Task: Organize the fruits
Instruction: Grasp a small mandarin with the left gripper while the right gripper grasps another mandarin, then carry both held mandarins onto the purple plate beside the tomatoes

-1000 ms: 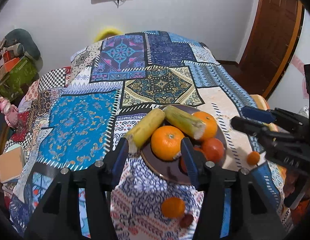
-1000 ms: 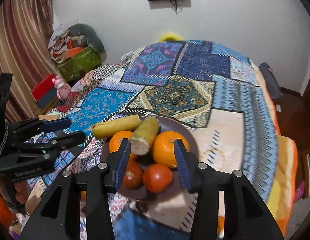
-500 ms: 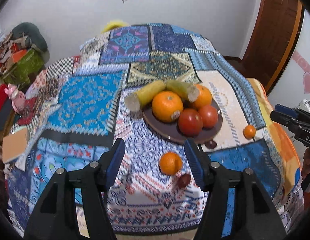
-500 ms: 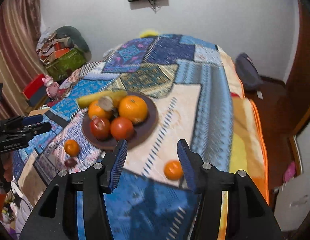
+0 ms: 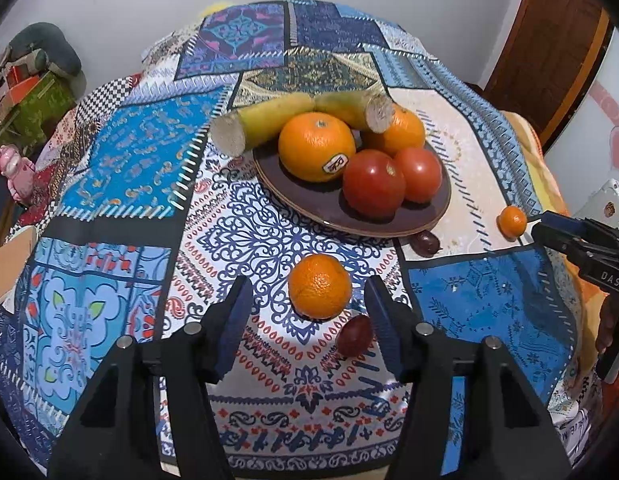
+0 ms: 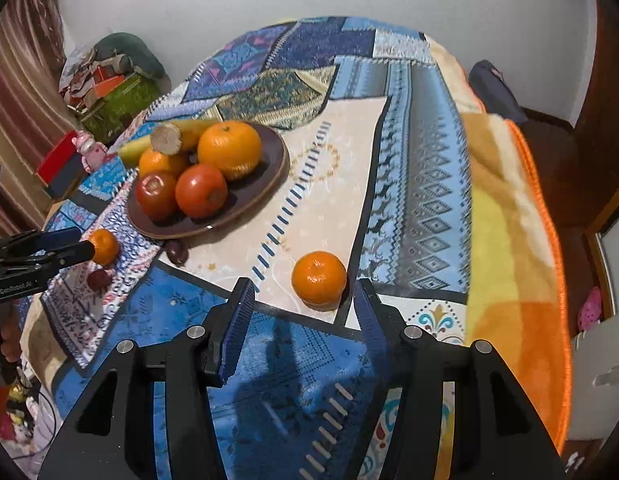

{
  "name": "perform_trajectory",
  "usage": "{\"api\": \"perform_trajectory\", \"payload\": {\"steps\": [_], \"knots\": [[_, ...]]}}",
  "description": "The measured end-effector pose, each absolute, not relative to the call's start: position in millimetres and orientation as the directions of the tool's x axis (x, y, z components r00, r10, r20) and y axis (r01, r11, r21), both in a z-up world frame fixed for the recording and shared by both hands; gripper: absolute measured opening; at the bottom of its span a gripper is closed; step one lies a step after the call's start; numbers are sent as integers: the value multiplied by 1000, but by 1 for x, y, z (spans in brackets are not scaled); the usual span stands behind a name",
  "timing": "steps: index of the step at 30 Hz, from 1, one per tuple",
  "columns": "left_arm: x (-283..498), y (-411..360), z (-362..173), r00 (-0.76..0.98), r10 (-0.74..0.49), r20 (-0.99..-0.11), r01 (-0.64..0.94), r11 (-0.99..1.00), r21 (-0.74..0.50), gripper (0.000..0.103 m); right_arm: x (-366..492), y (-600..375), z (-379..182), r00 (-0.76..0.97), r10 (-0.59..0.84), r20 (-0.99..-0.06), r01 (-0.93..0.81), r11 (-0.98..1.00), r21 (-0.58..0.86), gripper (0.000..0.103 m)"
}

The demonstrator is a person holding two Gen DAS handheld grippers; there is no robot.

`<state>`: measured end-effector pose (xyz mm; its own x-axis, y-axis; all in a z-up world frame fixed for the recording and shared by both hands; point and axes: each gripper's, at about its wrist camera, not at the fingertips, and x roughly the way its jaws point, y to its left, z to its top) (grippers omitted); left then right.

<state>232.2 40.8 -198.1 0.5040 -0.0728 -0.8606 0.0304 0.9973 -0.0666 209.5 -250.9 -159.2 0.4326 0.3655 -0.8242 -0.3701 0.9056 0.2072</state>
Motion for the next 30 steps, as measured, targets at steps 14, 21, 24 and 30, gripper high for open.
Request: {"api": "perform_trajectory", "payload": {"steps": [14,21,24,30], "knots": [[248,38,-218,476,-92,-875,53,996,-75,38,227,-244,-186,389,365,-846,-362,905,223,33],[246,43,-209,497,-96,-863,43,995,-86,37,225,-242,-178,405,367,-838,-372,903,216,33],[246,45,-201,511,-94,-855,40,996,-86,37,224,-238,-170,418,371,-829,-384,899,209,33],[249,44,-183,551,-89,-830,42,996,-78,37,226,-225,-155,449,381,-808,-417,890,187,33]]}}
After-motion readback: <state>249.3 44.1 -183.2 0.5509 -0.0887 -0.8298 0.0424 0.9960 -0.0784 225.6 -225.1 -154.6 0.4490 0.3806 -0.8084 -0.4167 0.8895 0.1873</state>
